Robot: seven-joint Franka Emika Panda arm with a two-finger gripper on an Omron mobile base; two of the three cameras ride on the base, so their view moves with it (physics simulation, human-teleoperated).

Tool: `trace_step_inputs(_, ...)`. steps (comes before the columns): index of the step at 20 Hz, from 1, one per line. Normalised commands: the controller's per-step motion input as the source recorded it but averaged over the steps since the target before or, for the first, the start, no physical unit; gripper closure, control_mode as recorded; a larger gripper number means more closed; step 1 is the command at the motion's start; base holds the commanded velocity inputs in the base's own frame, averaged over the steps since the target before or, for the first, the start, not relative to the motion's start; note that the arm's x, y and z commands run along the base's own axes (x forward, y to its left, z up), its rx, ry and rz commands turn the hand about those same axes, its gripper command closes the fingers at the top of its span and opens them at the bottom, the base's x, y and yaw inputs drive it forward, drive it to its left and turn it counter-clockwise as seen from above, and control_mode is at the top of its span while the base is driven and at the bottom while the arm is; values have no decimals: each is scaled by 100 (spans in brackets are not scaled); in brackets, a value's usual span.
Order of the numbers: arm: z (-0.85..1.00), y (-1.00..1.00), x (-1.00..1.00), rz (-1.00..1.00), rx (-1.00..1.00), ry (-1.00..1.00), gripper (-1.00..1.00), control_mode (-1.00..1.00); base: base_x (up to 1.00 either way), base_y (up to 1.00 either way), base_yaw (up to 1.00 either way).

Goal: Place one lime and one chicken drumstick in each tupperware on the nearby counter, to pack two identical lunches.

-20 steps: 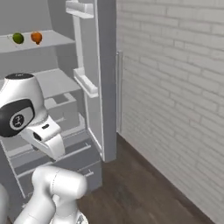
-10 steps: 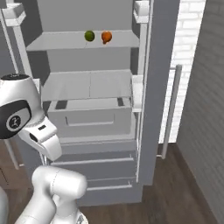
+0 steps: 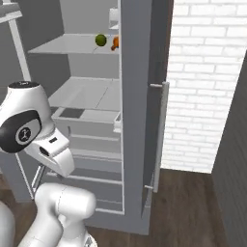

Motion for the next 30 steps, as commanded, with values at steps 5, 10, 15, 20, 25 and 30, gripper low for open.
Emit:
trace_step_inputs(5,0,0,0,0,0,0,-100,100,65,0,37)
trace_step_inputs(10,0,0,0,0,0,0,-100,100,100,-14,23)
trace_step_inputs(15,0,0,0,0,0,0,-100,100,73,0,11)
trace_step_inputs(20,83,-2,-61,2,-1,-60,-100,-100,0,0,0)
trace_step_inputs(25,100,0,38,0,-3,-64,-100,-100,0,0,0)
trace_step_inputs(30,99,0,100,1,-1,-12,-100,-100,0,0,0)
